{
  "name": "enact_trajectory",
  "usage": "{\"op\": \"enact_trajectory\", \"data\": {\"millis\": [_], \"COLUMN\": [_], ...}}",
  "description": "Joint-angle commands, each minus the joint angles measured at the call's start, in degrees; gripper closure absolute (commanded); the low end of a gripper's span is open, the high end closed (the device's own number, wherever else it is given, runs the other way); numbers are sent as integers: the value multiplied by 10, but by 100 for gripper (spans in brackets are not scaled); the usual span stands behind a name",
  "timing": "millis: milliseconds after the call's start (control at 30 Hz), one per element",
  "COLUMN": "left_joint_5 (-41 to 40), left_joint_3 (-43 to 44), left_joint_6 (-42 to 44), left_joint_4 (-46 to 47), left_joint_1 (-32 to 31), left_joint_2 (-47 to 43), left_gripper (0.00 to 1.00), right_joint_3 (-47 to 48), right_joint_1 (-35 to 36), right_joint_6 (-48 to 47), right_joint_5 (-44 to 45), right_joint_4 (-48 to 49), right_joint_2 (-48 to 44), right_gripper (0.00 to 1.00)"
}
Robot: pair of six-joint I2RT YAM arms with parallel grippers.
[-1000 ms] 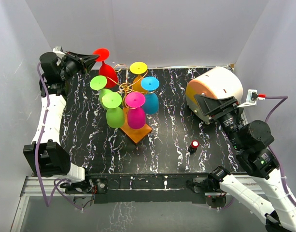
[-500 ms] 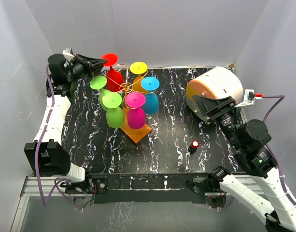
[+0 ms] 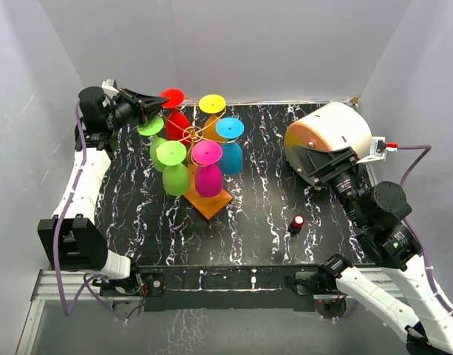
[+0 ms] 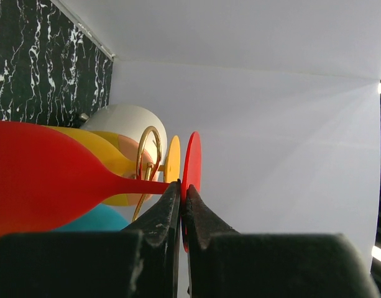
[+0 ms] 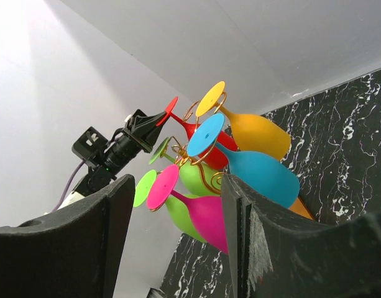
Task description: Place the wine glass upside down on the wine glass rack
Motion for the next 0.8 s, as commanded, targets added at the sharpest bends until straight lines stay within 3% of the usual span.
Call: {"op": "enact_trajectory", "data": {"millis": [0,767], "left_joint_5": [24,3], "left_joint_3": [-12,16], "left_joint_6": [-16,-19], "left_joint_4": [32,36], "left_joint_1": [-8,-48], "left_joint_2": [-34,-12], "left_gripper": [100,100], "right_joint_3": [2,-5], "right_joint_1": [2,2], "right_joint_6": [2,7], "right_joint_5": [-8,-5], "right_joint_4": [39,34], "right_joint_2": [4,-3], "right_gripper": [44,44]}}
